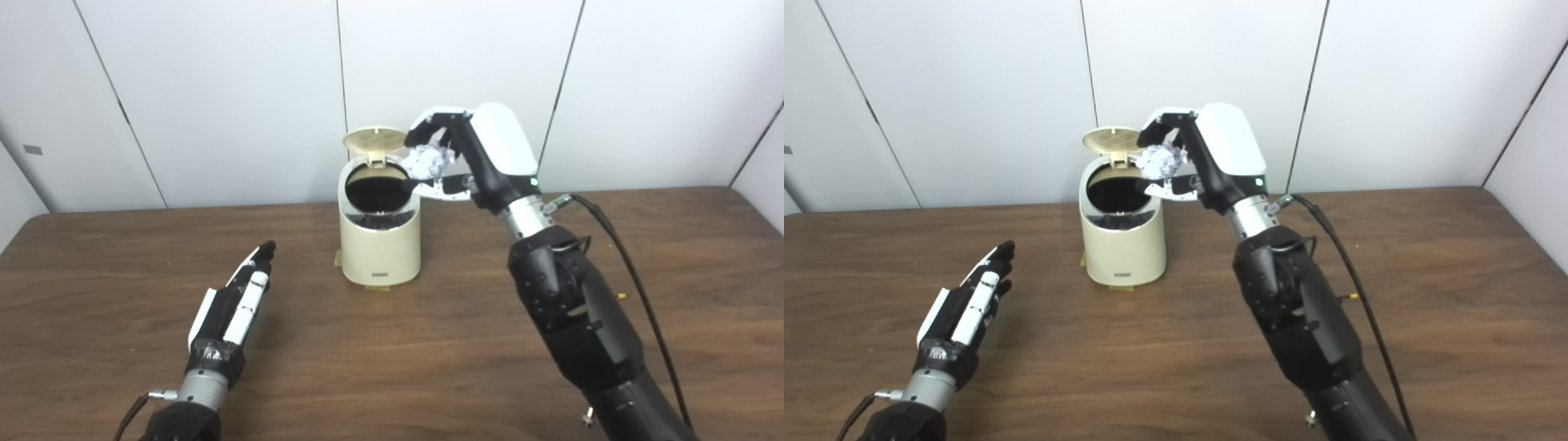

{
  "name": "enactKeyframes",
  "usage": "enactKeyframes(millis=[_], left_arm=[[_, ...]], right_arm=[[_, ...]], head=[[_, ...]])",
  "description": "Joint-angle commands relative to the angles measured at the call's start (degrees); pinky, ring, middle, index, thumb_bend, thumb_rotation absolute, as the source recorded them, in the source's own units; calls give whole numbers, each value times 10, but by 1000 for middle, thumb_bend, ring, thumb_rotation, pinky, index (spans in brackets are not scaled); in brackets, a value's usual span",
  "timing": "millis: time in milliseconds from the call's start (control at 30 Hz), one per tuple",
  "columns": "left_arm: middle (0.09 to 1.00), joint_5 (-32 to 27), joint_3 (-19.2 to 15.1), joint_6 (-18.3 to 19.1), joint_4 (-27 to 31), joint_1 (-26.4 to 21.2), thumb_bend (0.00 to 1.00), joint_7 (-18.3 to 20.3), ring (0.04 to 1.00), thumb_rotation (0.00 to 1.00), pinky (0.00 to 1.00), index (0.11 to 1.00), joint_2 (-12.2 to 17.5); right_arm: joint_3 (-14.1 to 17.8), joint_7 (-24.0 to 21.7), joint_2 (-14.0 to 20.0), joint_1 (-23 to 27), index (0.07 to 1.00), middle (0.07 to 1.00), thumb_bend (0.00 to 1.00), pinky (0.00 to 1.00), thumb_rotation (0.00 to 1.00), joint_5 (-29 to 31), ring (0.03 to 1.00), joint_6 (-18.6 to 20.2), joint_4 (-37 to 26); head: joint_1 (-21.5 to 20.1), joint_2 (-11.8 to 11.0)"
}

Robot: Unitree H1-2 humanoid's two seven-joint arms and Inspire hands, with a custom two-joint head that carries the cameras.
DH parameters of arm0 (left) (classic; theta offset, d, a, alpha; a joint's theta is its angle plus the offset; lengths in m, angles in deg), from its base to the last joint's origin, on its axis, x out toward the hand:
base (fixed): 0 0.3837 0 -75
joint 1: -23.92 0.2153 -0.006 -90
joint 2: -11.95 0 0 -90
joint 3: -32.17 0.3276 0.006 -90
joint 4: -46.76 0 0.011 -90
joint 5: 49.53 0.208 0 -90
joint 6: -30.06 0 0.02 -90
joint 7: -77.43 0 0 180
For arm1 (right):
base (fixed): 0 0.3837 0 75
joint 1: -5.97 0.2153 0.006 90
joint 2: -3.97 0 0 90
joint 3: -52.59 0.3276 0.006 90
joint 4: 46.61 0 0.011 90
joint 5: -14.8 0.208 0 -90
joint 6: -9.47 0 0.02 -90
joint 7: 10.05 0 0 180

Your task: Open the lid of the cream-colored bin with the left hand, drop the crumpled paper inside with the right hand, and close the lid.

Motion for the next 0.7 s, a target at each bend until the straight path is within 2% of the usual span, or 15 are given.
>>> enactKeyframes(millis=[0, 267, 467, 667], left_arm=[[966, 1, 0, -13, 18, -17, 441, -2, 1000, 772, 1000, 957, -2], [964, 5, 4, -20, 13, -19, 410, -2, 1000, 809, 1000, 955, -7], [958, 12, 5, -21, 13, -20, 431, -3, 997, 803, 997, 956, -7], [955, 16, 12, -20, 23, -18, 449, -4, 989, 806, 990, 950, -12]], right_arm=[[1, 23, -8, 37, 519, 514, 492, 294, 0, -8, 383, -13, -2], [-11, 49, -36, 54, 513, 537, 491, 299, 0, -26, 390, -13, 46], [-13, 51, -49, 58, 504, 547, 491, 305, 0, -18, 400, -7, 73], [-12, 81, -56, 61, 502, 523, 494, 314, 0, -18, 387, -14, 120]], head=[[0, 0], [4, 0], [4, 2], [17, 3]])
